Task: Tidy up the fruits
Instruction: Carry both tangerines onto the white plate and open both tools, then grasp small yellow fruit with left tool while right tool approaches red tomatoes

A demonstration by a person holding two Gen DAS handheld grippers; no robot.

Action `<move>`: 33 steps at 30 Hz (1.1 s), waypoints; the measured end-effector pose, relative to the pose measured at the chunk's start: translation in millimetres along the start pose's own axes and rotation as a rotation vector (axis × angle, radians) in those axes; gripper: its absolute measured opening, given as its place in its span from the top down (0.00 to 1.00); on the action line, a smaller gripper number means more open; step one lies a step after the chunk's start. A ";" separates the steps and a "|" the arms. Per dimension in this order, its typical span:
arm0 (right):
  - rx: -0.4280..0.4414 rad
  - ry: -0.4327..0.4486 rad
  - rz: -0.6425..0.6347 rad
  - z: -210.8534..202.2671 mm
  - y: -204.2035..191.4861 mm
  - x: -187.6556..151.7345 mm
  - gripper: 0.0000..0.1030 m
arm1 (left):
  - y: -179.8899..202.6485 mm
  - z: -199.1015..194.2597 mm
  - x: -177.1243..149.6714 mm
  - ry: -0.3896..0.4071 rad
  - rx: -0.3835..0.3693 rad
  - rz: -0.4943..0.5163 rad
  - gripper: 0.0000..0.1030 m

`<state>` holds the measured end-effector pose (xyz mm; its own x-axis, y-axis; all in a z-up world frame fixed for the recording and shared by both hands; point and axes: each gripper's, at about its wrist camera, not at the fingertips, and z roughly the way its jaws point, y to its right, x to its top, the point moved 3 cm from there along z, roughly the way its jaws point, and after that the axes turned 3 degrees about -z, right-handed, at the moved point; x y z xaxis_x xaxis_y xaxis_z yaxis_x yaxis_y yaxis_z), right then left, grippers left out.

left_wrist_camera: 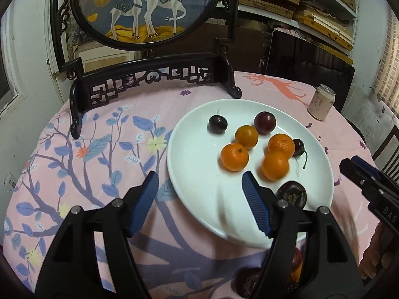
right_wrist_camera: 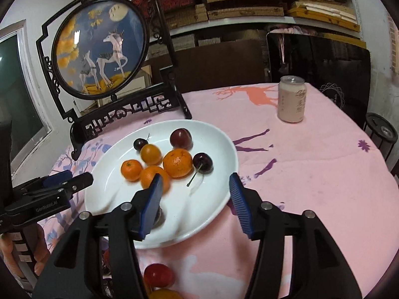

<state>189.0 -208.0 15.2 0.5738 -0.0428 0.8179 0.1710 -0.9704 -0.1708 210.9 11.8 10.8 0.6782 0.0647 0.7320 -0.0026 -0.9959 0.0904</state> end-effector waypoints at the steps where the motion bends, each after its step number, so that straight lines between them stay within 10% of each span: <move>1: 0.002 0.003 0.004 -2.5 0.6 -1.0 0.43 | -0.6 -2.3 -2.4 0.001 0.002 0.003 0.28; 33: 0.051 -0.027 0.165 -68.5 23.0 -63.2 0.41 | 7.8 -51.3 -118.8 -0.099 0.024 0.182 0.20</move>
<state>101.8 -243.9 -2.8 0.6189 -0.1931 0.7614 0.1130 -0.9374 -0.3295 92.6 -0.4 -40.8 0.7368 -0.1222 0.6650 -0.1154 -0.9918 -0.0545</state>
